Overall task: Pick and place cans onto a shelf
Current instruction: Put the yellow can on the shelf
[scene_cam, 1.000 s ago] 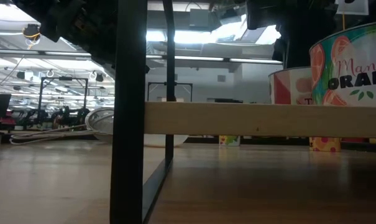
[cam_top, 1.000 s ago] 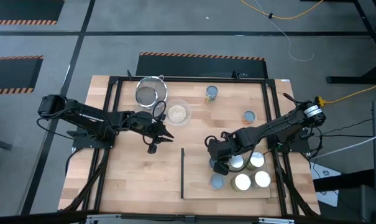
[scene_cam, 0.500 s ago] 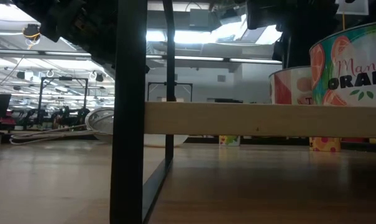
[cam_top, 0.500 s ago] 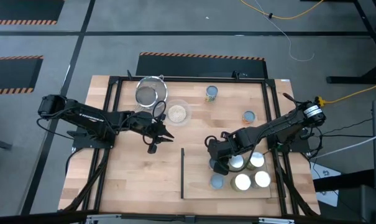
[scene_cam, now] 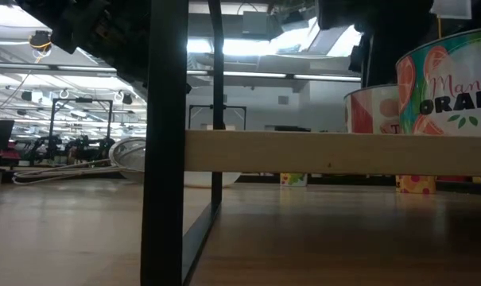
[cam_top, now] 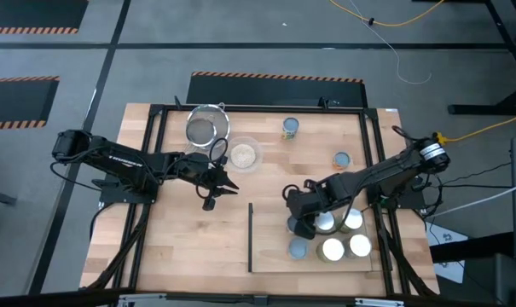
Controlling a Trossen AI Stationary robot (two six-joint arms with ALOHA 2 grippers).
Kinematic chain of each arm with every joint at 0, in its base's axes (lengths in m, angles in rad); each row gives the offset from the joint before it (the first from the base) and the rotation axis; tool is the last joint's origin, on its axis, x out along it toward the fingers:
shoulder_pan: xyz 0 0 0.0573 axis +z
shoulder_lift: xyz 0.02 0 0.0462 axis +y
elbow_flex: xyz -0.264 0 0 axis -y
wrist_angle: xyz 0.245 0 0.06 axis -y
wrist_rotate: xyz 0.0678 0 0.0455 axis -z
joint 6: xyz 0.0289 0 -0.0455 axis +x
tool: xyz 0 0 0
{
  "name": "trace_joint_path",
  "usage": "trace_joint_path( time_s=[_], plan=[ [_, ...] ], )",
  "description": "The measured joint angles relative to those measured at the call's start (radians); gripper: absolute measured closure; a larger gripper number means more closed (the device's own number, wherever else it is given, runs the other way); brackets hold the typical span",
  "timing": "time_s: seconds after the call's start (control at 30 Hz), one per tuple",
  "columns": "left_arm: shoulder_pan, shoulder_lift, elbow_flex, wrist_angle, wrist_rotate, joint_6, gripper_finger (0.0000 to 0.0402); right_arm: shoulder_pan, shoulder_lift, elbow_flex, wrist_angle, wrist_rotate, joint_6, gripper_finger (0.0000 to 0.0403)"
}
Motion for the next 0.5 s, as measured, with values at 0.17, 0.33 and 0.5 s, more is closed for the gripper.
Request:
trace_joint_path(
  time_s=[0.17,0.33,0.5],
  plan=[
    [0.000,0.000,0.000,0.000,0.000,0.000,0.0335,-0.001,-0.065,0.000,-0.010,0.000,-0.005,0.0290],
    [0.000,0.000,0.000,0.000,0.000,0.000,0.0335,-0.020,-0.138,0.001,-0.058,0.000,-0.058,0.0290],
    [0.000,0.000,0.000,0.000,0.000,0.000,0.0335,-0.089,-0.202,0.002,-0.205,0.036,-0.124,0.0290]
  ],
)
